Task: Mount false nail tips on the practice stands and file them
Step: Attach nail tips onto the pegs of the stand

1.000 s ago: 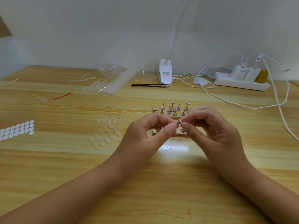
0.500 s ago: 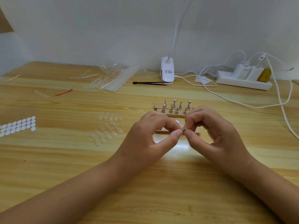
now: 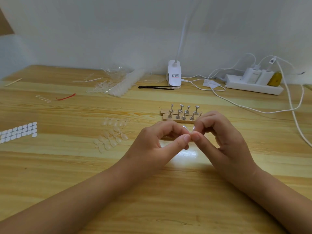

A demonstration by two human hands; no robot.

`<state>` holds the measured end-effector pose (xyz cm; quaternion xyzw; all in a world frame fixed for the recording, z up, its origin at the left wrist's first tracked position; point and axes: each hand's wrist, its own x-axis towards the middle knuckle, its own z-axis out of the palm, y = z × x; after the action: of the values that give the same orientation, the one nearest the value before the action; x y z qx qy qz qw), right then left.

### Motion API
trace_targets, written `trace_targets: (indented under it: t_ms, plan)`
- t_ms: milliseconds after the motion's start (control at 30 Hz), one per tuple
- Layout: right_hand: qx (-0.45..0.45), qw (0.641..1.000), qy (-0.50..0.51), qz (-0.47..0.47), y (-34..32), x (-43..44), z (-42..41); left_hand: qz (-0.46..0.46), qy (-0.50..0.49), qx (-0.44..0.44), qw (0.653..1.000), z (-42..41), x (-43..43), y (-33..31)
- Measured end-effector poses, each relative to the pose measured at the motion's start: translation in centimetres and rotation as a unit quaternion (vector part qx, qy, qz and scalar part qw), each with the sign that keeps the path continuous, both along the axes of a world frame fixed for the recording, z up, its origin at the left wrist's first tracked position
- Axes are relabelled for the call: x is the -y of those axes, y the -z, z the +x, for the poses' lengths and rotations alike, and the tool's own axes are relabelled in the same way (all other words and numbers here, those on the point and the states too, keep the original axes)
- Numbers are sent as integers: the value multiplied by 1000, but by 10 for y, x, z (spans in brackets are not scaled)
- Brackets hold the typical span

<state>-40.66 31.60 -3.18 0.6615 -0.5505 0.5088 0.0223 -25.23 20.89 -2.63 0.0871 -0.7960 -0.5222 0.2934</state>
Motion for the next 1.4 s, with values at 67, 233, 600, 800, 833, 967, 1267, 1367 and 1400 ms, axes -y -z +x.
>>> trace_targets:
  t_ms: [67, 233, 600, 800, 833, 967, 1267, 1367, 1400]
  plan:
    - [-11, 1000, 10, -3, -1, -1, -2, 20, 9, -7, 1000, -1, 0, 0]
    - [-59, 998, 6, 22, 0, -3, -2, 21, 28, -4, 999, 1, 0, 1]
    - [-122, 992, 6, 28, -2, -3, -1, 46, 61, 7, 997, 1, 1, 1]
    - [-74, 997, 5, 31, 1, -3, -1, 34, 39, 24, 998, 1, 1, 0]
    - [-64, 997, 4, 35, 1, -3, -2, 35, 44, 26, 998, 1, 2, 0]
    - [-22, 998, -8, 63, 3, -3, -3, 26, 57, 23, 998, 1, 1, -1]
    - [40, 999, -18, 1, -3, -3, -2, 39, 38, 4, 999, 0, 3, 0]
    - [34, 999, -14, -10, -4, -3, 0, 49, 33, -2, 998, 1, 3, 0]
    - [34, 999, -10, -15, -4, -3, 0, 51, 32, -2, 998, 1, 3, -1]
